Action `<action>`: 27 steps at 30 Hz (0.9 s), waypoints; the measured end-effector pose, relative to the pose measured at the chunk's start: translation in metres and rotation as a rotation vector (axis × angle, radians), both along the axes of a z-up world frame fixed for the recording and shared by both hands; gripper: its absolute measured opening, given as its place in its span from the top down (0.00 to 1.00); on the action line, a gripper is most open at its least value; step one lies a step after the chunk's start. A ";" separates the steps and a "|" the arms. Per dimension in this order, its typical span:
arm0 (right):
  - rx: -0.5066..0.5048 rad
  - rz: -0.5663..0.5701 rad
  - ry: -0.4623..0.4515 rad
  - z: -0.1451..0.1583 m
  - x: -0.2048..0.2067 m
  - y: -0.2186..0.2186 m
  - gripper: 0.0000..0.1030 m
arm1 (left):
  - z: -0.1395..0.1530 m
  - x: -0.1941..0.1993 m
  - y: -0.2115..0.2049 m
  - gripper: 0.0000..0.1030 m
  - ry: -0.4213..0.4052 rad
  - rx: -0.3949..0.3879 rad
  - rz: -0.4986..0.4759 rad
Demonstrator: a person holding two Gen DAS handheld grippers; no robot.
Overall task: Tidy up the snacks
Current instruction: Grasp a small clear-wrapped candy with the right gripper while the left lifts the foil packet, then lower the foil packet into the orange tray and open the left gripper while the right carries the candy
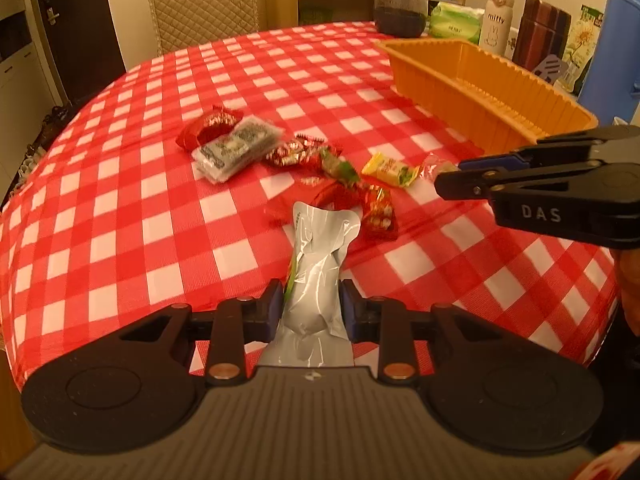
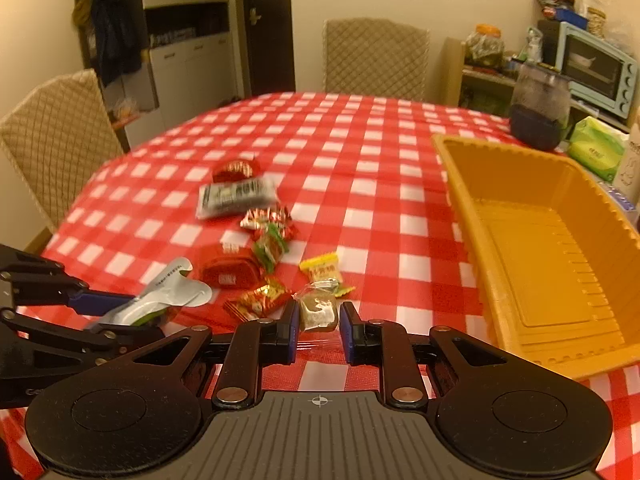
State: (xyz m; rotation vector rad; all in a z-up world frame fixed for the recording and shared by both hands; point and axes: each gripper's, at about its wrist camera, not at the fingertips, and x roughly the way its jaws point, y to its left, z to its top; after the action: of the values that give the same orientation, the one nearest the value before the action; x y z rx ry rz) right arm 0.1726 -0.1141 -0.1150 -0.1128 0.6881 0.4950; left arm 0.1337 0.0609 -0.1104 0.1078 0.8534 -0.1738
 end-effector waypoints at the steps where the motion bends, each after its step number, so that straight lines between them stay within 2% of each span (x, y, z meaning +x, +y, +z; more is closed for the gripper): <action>1: 0.007 -0.004 -0.006 0.003 -0.003 -0.001 0.79 | 0.003 0.000 -0.001 0.73 -0.009 0.001 0.001; 9: 0.063 -0.076 -0.042 0.038 -0.018 -0.026 0.79 | 0.038 -0.001 -0.021 0.73 -0.054 -0.037 0.021; 16: 0.122 -0.191 -0.081 0.077 -0.018 -0.075 0.79 | 0.069 0.003 -0.060 0.73 -0.087 -0.053 -0.010; 27: 0.134 -0.333 -0.091 0.111 -0.008 -0.156 0.79 | 0.106 0.028 -0.125 0.73 -0.127 -0.097 -0.080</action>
State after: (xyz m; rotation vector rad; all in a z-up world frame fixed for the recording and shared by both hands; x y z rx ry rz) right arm 0.1650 -0.2702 -0.0038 0.1040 0.5689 0.2130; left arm 0.1618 -0.0642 -0.0042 0.0613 0.7137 -0.2806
